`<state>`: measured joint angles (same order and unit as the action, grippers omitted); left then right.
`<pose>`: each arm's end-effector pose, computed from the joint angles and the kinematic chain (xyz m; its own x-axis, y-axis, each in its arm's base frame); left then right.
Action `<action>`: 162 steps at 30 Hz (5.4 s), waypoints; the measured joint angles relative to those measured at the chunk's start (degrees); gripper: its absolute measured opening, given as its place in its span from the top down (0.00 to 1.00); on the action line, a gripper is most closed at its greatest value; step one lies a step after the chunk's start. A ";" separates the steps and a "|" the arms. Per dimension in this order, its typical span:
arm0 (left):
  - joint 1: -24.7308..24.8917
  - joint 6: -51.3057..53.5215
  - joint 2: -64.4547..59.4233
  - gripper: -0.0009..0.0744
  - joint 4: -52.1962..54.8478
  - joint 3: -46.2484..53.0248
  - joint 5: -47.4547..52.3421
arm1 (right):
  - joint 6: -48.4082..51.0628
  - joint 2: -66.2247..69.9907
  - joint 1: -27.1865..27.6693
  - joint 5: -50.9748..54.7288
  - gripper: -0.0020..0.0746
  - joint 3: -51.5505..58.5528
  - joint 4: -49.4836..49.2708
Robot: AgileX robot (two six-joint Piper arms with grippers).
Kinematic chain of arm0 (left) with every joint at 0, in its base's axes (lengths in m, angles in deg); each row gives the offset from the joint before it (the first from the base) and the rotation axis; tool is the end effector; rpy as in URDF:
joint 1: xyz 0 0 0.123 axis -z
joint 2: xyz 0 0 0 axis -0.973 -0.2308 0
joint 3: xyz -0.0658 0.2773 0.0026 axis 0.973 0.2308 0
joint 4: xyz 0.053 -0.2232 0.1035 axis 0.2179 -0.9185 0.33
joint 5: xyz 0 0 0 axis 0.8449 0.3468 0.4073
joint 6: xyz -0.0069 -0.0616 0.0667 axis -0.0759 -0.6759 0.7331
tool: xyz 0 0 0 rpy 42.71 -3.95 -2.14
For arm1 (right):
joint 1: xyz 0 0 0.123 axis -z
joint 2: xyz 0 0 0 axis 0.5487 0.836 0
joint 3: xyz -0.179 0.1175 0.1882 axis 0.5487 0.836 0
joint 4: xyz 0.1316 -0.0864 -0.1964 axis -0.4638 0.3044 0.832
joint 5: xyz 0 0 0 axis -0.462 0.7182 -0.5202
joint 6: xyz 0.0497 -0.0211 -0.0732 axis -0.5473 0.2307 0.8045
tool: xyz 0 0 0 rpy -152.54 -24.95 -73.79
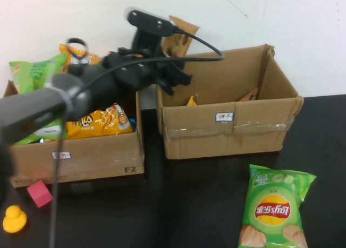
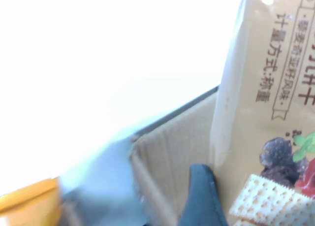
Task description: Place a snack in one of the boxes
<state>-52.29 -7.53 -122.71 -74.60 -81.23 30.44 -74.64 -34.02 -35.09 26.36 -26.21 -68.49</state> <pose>0.4395 -0.1968 0.2543 -0.3101 0.1878 -0.9320 0.4065 0.9124 0.0486 0.0533 0.0010 0.1733 -0.2728 -0.0190 -0.9619 -0.0276 0.9995 -0.0119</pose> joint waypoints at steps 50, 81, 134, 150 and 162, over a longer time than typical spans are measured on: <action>0.07 -1.62 76.35 0.99 -5.30 65.46 -0.30 | 0.00 0.00 0.00 0.00 0.98 0.00 0.00; -5.47 -44.77 92.64 0.99 30.32 81.10 -9.03 | -0.88 0.00 0.00 0.04 0.98 -0.10 0.00; -25.80 -54.29 115.96 0.99 46.85 89.72 19.45 | -0.88 0.00 0.00 0.04 0.98 -0.10 0.00; -25.80 -54.29 115.96 0.99 46.92 89.72 19.55 | -0.88 0.00 0.00 0.04 0.98 -0.10 0.00; -25.80 -54.29 115.96 0.99 47.06 89.61 19.78 | -0.88 0.00 0.00 0.04 0.98 -0.10 0.00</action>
<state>-78.09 -61.82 -6.75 -27.54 8.38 50.22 -75.52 -34.02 -35.09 26.40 -26.32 -68.49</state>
